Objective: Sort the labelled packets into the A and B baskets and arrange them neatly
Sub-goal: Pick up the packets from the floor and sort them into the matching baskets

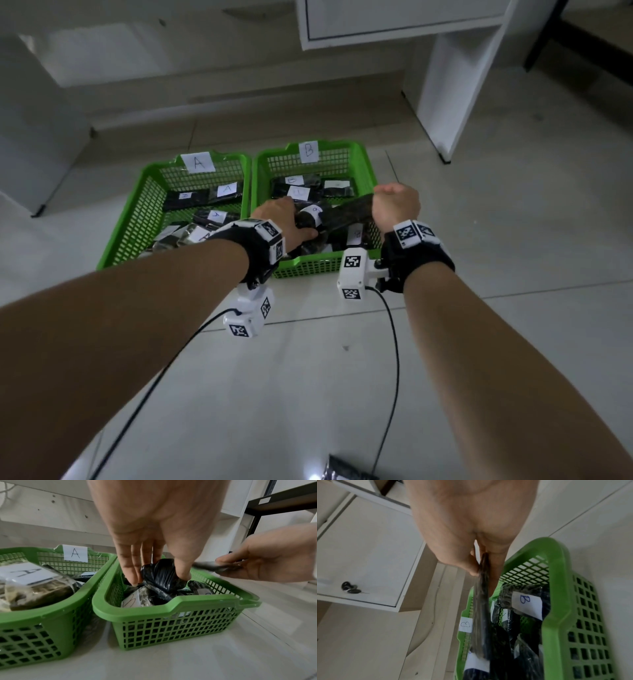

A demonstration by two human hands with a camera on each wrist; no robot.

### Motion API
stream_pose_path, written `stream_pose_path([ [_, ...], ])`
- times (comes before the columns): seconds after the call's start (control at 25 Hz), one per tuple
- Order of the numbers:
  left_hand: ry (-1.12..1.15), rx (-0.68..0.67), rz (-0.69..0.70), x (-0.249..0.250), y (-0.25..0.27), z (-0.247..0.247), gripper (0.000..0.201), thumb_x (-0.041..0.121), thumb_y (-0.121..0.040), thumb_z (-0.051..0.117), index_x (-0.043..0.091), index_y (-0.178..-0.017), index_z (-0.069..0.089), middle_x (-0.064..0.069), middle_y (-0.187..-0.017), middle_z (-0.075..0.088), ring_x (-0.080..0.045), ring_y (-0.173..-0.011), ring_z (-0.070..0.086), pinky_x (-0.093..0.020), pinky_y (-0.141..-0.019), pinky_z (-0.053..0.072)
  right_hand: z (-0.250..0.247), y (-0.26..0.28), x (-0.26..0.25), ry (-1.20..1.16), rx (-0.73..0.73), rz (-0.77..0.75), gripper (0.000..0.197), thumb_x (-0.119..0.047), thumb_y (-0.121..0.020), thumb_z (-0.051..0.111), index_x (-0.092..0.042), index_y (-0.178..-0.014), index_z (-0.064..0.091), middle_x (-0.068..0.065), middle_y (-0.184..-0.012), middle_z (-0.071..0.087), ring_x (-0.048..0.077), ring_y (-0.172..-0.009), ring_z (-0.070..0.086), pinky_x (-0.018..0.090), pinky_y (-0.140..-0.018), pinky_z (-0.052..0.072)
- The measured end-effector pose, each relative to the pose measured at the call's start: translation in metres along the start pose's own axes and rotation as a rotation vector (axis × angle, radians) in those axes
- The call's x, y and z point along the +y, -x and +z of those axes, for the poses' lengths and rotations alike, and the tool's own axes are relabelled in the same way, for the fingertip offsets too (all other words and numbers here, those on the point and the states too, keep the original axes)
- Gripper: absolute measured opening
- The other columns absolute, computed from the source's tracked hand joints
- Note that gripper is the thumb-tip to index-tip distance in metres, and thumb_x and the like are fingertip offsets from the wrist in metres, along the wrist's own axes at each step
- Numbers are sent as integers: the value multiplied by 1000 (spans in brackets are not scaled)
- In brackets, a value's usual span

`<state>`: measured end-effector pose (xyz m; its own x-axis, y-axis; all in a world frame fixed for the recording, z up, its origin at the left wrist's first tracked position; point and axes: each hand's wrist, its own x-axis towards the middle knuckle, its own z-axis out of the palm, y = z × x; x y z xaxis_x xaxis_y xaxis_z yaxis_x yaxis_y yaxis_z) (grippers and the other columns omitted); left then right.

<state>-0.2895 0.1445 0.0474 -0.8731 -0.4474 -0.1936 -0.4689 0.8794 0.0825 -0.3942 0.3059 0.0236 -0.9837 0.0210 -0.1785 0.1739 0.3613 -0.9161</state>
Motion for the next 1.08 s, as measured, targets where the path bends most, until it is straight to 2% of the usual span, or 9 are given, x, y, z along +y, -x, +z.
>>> stream_pose_path([
  [0.12, 24, 41, -56, -10, 2, 1, 62, 59, -82, 64, 13, -121, 51, -5, -110, 62, -24, -92, 61, -33, -72, 52, 9, -2, 6, -57, -63, -108, 43, 6, -84, 62, -9, -123, 71, 6, -115, 71, 18, -100, 66, 26, -93, 53],
  [0.2, 7, 46, -83, -16, 3, 2, 62, 58, -85, 62, 11, -124, 48, -7, -113, 61, -25, -96, 62, -33, -72, 50, 11, 5, 5, -31, -88, -227, 47, 12, -82, 58, -12, -118, 74, 1, -109, 71, 16, -103, 67, 26, -98, 53],
  [0.28, 32, 33, -101, -26, 8, 6, 63, 57, -86, 60, 10, -127, 46, -8, -120, 60, -28, -103, 61, -35, -75, 48, 13, 16, 6, 100, -123, -381, 42, 13, -80, 58, -17, -99, 80, -1, -99, 73, 12, -95, 67, 23, -93, 54],
  [0.4, -15, 38, -91, -33, 18, 15, 66, 57, -87, 59, 19, -138, 40, -8, -137, 50, -32, -127, 47, -53, -101, 41, 6, 32, 23, 490, -278, -540, 22, -1, -82, 70, -18, -88, 82, -3, -98, 71, 6, -86, 62, 11, -73, 44],
  [0.56, 57, -89, -127, -40, 36, 20, 67, 49, -89, 62, 23, -143, 32, -10, -145, 36, -35, -135, 33, -60, -102, 41, -18, 46, 26, 928, -582, -561, 38, -7, -82, 65, -20, -116, 77, 2, -123, 72, 22, -111, 66, 24, -91, 48],
  [0.68, 68, -62, -105, -42, 47, 24, 63, 49, -89, 60, 23, -140, 34, -10, -140, 40, -35, -131, 38, -57, -96, 47, -41, 63, 4, 1177, -641, -614, 59, -7, -82, 62, -25, -138, 62, 0, -146, 55, 25, -132, 51, 38, -109, 44],
  [0.88, 153, 53, -16, -52, 50, 25, 45, 40, -91, 61, 18, -128, 48, -7, -126, 54, -32, -120, 49, -55, -94, 48, -71, 113, 15, 990, -612, -836, 50, -11, -90, 60, -20, -139, 57, -5, -145, 53, 14, -135, 45, 31, -115, 34],
  [1.0, 148, 103, 17, -52, 55, 27, 48, 40, -91, 59, 17, -131, 47, -9, -130, 50, -34, -123, 45, -55, -100, 43, -72, 141, 52, 732, -521, -823, 45, -9, -87, 64, -15, -132, 63, -2, -136, 60, 16, -128, 51, 32, -110, 41],
  [1.08, 132, 241, 79, -50, 75, 32, 50, 40, -88, 58, 16, -130, 48, -11, -131, 48, -36, -123, 42, -51, -104, 37, -71, 163, 77, 624, -481, -752, 43, -9, -85, 66, -14, -128, 64, 0, -129, 63, 16, -121, 54, 29, -103, 44],
])
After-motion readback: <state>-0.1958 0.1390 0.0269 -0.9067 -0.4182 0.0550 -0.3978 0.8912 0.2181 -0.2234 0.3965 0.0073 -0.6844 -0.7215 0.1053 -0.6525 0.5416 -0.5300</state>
